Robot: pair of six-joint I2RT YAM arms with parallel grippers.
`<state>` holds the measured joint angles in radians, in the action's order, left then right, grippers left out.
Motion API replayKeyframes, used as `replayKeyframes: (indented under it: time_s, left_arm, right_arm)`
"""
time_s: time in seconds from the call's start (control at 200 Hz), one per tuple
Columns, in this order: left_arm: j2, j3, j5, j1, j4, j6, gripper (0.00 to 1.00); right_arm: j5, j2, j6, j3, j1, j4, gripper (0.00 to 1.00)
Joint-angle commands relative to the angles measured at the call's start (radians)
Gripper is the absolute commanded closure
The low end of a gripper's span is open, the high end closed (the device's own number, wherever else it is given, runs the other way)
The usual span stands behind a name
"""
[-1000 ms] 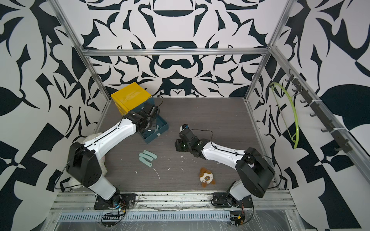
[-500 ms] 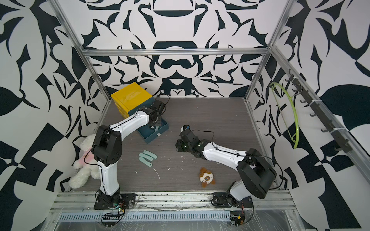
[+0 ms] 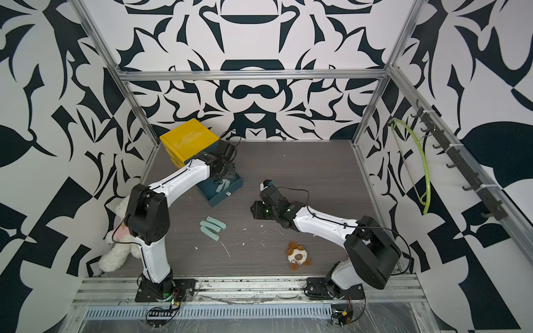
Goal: Place the fruit knives into the drawer by color
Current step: Place the fruit knife in the drawer, then pick up the fruit knife from the center of the board.
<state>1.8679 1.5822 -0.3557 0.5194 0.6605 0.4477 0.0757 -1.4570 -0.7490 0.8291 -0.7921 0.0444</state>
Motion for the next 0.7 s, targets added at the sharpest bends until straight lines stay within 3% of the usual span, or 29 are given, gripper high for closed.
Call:
replayKeyframes:
  time_s: [0.0, 0.31, 0.455, 0.695]
  left_arm:
    - [-0.165, -0.057, 0.094, -0.001, -0.045, 0.05, 0.17]
    - [-0.627, -0.425, 0.225, 0.007, -0.136, 0.186, 0.02]
    - [-0.778, -0.518, 0.196, 0.006, -0.095, 0.195, 0.01]
    - [-0.914, -0.566, 0.088, 0.005, -0.025, 0.198, 0.01]
  right_arm:
    - [0.035, 0.012, 0.057, 0.037, -0.016, -0.027, 0.56]
    - [0.11, -0.176, 0.215, 0.222, -0.158, 0.058, 0.56]
    - [0.128, -0.313, 0.277, 0.352, -0.234, 0.136, 0.55]
    - [0.138, -0.503, 0.317, 0.534, -0.311, 0.232, 0.55]
